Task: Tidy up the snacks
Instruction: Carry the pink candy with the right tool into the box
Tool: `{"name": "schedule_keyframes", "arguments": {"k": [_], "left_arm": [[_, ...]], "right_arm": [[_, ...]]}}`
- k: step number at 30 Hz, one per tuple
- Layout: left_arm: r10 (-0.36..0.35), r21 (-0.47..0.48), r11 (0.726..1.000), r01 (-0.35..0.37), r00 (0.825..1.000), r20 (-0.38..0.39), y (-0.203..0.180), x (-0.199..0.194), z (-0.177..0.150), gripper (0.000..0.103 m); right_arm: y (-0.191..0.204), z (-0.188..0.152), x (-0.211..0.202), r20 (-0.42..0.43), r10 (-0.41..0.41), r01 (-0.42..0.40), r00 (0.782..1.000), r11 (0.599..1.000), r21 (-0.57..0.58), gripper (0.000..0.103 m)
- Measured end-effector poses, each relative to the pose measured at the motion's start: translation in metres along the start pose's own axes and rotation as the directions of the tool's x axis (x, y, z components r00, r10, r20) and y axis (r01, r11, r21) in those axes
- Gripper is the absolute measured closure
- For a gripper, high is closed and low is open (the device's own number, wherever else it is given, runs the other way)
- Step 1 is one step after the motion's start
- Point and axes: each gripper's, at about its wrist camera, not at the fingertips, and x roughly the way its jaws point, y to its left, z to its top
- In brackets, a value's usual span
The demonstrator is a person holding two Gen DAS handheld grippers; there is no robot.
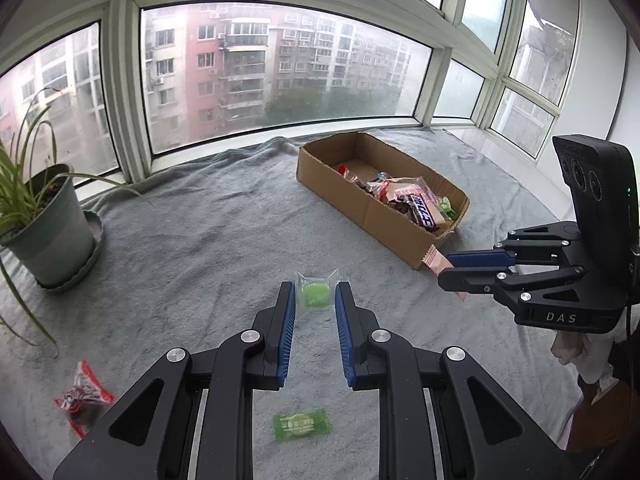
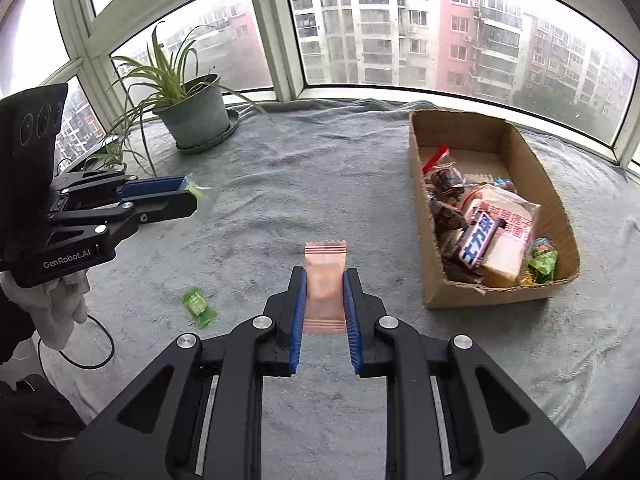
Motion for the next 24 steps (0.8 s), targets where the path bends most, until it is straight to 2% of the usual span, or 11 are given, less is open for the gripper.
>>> {"name": "schedule_keyframes", "arguments": {"k": [8,14,24], "left_arm": [[-0.023,0.021,1.0,0.023,1.0,-0.007,-0.016,0.02,0.02,0.085],[-0.04,0.027,0.999,0.04,0.999,-0.005,-0.025,0.043,0.048,0.085],[-0.051,0.073,0.996,0.05,0.999,0.013,-0.045,0.083,0.099,0.085]], "right_arm": [[-0.054,0.014,-0.014,0.038,-0.073,0.071,0.997,0.996,0.054,0.084],[-0.094,0.027,-0.019,0.052,-0.141,0.136,0.989,0.987,0.081,0.084],[-0.149,0.037,-0.005,0.019,-0.214,0.21,0.977,0.971,0.112,0.084]]}}
